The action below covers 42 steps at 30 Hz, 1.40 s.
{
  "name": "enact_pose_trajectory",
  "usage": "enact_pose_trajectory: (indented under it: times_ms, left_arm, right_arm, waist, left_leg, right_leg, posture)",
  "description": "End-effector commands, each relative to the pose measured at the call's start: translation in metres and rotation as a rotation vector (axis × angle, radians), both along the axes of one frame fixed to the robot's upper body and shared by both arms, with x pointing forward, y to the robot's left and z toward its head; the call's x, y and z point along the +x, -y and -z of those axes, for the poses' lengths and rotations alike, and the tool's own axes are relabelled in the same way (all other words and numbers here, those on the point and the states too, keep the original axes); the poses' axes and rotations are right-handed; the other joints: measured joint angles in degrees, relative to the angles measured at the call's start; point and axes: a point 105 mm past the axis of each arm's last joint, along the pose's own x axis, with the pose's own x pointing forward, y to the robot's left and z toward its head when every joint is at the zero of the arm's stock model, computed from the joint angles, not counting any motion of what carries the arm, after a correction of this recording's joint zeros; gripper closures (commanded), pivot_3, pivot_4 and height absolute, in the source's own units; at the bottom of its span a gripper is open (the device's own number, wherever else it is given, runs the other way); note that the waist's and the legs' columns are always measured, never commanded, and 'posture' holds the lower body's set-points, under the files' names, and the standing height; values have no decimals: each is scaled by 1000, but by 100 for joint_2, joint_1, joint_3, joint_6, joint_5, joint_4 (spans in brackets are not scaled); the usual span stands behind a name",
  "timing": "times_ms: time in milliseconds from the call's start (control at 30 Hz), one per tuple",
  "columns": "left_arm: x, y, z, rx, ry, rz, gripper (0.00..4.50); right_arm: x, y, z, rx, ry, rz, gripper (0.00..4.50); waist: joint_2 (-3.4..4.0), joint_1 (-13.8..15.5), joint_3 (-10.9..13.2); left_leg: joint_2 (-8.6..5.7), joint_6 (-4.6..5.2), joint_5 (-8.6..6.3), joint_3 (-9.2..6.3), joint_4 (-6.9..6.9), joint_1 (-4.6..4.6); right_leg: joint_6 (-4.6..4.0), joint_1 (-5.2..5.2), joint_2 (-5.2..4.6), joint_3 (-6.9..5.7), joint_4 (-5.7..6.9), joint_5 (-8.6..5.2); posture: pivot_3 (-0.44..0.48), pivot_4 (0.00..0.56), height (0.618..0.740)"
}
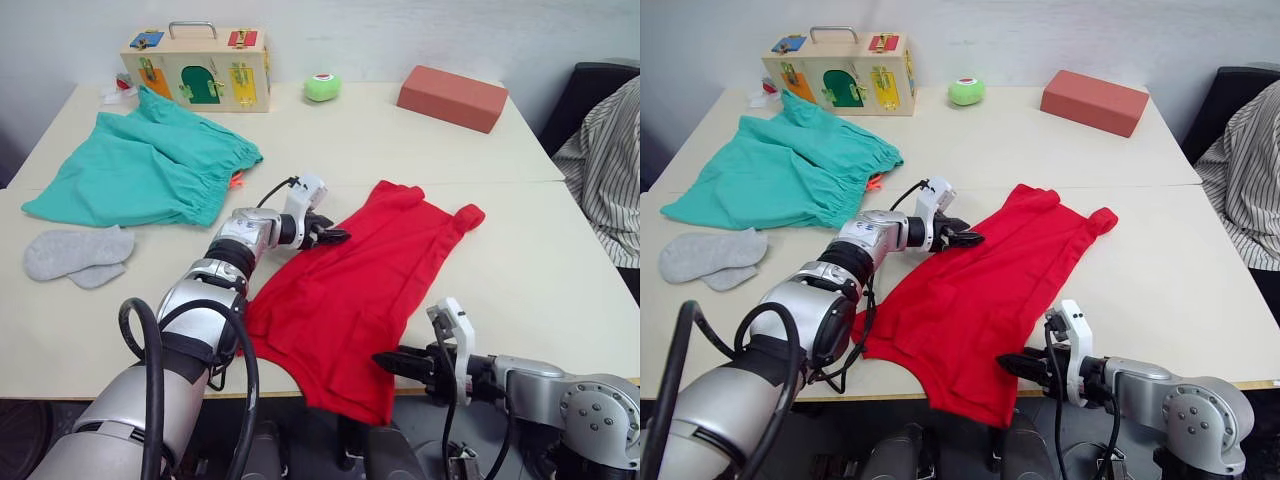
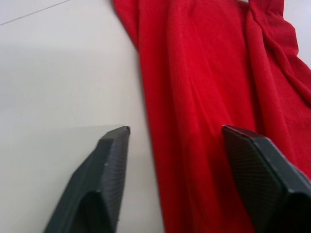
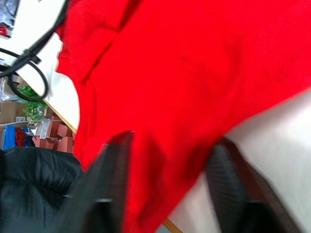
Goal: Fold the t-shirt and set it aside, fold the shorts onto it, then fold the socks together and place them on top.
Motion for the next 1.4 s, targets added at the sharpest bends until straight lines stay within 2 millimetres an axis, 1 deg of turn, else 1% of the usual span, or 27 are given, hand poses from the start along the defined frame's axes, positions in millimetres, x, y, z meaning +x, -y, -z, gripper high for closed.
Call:
enact_pose_trajectory:
  times_ms: [33,67,100,233,333,433,500,600,733,800,900,967,1100,1167,1267,1333,1400]
  left_arm:
    - [1,1,-4,-4,3,-4,2663]
    - [1,-1,-3,-8,-1,-9,2960]
    - [2,-3,-3,-11,3,-14,3282]
    - [2,-9,-2,-47,-11,-36,4492]
    - [3,-17,2,-61,-19,-56,4492]
    - [6,-29,1,-102,-22,-111,4492]
    - [10,-42,-1,-127,-10,-160,4492]
    - [13,-56,-2,-139,11,-213,4492]
    - [15,-75,-4,-166,39,-284,4492]
    - [16,-88,-4,-191,58,-352,4492]
    - [4,-112,2,-215,94,-474,4492]
    - [-8,-123,2,-246,99,-551,4492]
    - [-36,-133,6,-261,100,-621,4492]
    - [-45,-137,8,-255,101,-647,4492]
    - [-54,-144,9,-237,124,-676,4492]
    - [-56,-144,8,-222,147,-639,4492]
    - [-59,-144,7,-196,171,-588,4492]
  right_arm:
    - [-1,0,-5,17,17,9,3944]
    - [-1,1,-5,16,20,16,4302]
    - [0,2,-5,15,22,21,4500]
    - [3,6,-8,12,34,23,4500]
    - [8,11,-13,4,50,21,4500]
    - [13,17,-18,-12,57,13,4500]
    - [19,23,-21,-33,60,0,4500]
    - [26,28,-25,-50,63,-8,4500]
    - [39,35,-28,-73,65,-20,4500]
    - [46,37,-29,-85,67,-27,4500]
    - [61,39,-28,-95,73,-38,4500]
    - [69,39,-27,-103,87,-52,4500]
    - [84,39,-24,-114,127,-84,4500]
    - [91,38,-21,-126,154,-102,4500]
    - [99,35,-21,-129,180,-134,4500]
    - [101,33,-23,-113,184,-147,4500]
    - [98,32,-28,-73,177,-161,4500]
  waist:
    - [0,3,0]
    - [0,4,0]
    - [0,4,0]
    - [0,1,0]
    - [0,-7,0]
    - [0,-36,0]
    - [0,-71,0]
    - [0,-123,0]
    - [-1,-122,0]
    - [-1,-129,0]
    - [-1,-151,0]
    - [-1,-167,0]
    - [-1,-134,0]
    - [-1,-110,0]
    - [-1,-105,0]
    - [-2,-101,0]
    - [-1,-97,0]
  left_leg:
    - [0,0,0,0,0,0]
    - [-1,0,0,0,0,0]
    - [-1,1,0,0,0,0]
    - [-1,1,0,0,0,-1]
    - [-1,1,0,1,0,0]
    - [-2,2,1,2,2,1]
    - [0,2,2,0,1,2]
    - [-1,1,3,0,1,2]
    - [1,-4,7,2,-1,6]
    - [1,-5,7,3,-1,8]
    - [2,-6,9,12,-3,16]
    - [5,-9,10,16,-4,21]
    - [4,-13,13,18,-2,23]
    - [1,-10,14,19,1,26]
    - [-1,-9,15,17,3,28]
    - [-2,-9,15,14,4,27]
    - [-2,-9,15,12,3,26]
  right_leg:
    - [0,0,0,0,0,0]
    - [0,0,0,0,0,0]
    - [0,0,-1,0,0,0]
    - [0,0,0,0,0,0]
    - [0,0,0,0,1,0]
    - [0,0,-2,0,5,0]
    - [0,0,-2,1,6,0]
    - [0,0,-4,1,9,0]
    - [0,0,-4,2,12,0]
    - [0,0,-4,3,13,0]
    - [0,1,-9,14,18,0]
    - [0,2,-8,18,21,0]
    - [0,2,-9,20,24,0]
    - [0,5,-12,20,27,0]
    - [2,12,-17,18,27,1]
    - [2,13,-18,15,27,2]
    - [2,13,-18,13,26,1]
  posture:
    - [0,150,740]
    - [0,150,740]
    - [0,150,740]
    - [0,150,740]
    - [0,150,740]
    - [0,150,740]
    - [0,150,740]
    - [0,150,740]
    - [0,150,740]
    - [0,150,740]
    - [0,150,740]
    - [0,150,740]
    - [0,150,740]
    - [0,150,740]
    - [0,150,740]
    - [0,150,740]
    - [0,150,740]
